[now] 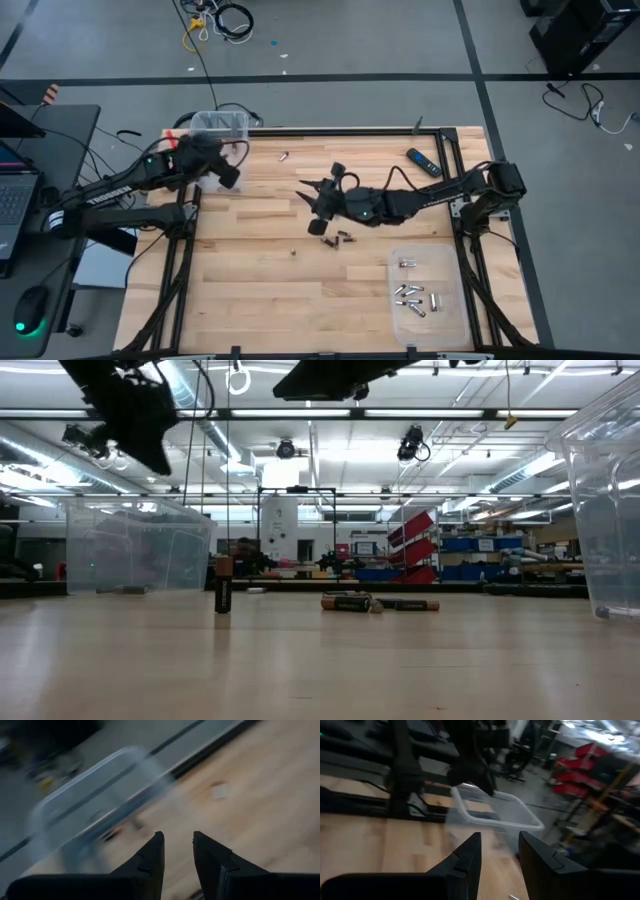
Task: Sort batteries
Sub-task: Put the black and silver battery into the bottom transparent bin
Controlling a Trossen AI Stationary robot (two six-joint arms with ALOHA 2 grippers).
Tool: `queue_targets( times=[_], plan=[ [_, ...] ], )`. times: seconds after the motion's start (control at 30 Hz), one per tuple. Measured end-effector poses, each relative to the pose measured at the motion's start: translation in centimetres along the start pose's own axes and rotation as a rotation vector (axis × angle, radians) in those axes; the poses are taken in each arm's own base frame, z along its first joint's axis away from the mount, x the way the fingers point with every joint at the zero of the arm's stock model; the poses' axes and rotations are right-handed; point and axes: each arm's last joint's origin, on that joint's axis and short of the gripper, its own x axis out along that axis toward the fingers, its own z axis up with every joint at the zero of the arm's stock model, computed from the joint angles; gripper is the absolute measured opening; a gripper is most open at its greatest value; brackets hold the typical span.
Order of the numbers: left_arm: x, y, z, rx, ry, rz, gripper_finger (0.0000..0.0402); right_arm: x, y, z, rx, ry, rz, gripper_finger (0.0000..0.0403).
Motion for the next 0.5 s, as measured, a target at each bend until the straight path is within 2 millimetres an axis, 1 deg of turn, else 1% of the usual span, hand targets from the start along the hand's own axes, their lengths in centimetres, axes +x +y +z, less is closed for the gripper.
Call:
queue_targets(
  times=[0.17,0.27,0.37,0.5],
  plan=[
    [-0.3,-1.6,1.5,0.088,-0.135,-0.315,0.0101,0.9,-1.7,-0.4,0.052,-0.002,0.048,0.0116],
    [-0.1,-2.6,2.2,0.094,-0.23,-0.412,0.0101,0.9,-2.4,-0.4,0.024,0.007,0.035,0.0116],
    [0.7,-3.5,2.8,0.084,-0.271,-0.426,0.0101,-0.2,-2.9,0.6,-0.006,0.003,0.041,0.0116],
    [2.4,-4.9,3.5,0.085,-0.272,-0.409,0.0101,-2.9,-4.2,2.8,0.002,-0.014,0.046,0.0111]
  ],
)
